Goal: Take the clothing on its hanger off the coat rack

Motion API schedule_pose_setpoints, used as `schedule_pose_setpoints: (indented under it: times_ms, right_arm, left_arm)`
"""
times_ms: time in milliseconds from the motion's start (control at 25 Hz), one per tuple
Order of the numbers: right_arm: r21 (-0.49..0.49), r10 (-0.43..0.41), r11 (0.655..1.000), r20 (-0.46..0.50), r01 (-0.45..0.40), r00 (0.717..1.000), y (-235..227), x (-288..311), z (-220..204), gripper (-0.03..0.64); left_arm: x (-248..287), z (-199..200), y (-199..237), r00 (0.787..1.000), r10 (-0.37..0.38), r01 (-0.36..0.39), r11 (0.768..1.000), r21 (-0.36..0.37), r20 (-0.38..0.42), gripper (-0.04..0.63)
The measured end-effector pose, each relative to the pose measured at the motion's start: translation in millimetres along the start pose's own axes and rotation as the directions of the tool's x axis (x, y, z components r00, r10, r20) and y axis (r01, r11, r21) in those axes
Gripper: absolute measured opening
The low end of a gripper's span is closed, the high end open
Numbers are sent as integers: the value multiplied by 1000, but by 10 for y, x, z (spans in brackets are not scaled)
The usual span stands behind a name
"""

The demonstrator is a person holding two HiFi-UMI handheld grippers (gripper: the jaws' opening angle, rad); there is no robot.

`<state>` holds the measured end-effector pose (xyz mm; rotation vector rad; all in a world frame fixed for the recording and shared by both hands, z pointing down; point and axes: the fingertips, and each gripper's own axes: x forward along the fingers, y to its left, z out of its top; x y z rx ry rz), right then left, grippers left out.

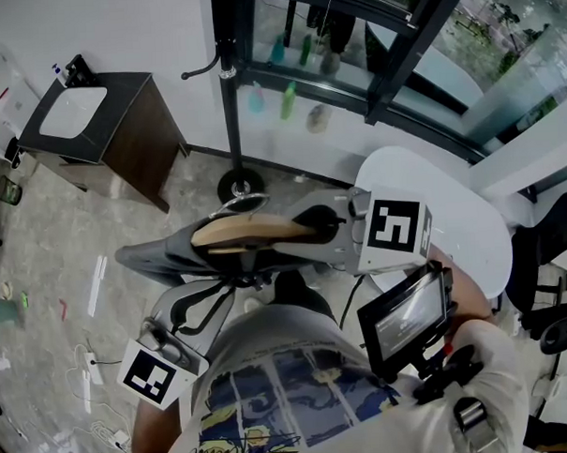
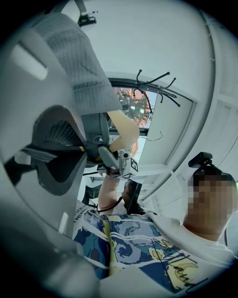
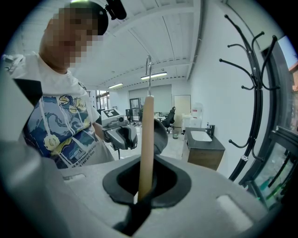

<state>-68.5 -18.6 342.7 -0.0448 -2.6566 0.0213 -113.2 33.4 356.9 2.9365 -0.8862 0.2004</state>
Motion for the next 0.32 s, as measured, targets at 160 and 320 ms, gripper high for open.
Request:
schedule_pose_setpoints:
  times_ms: [160, 320]
  right_arm:
    - [-3, -2, 1000, 0, 2, 1000, -10, -14, -47, 23]
    - [-9, -6, 1000, -1, 6, 1000, -13, -39, -95, 23]
  left_arm:
    - [30, -20, -5, 1000, 2, -2, 1000, 4, -1, 40]
    - [73, -51, -46, 1000, 3, -3, 1000, 6, -3, 40]
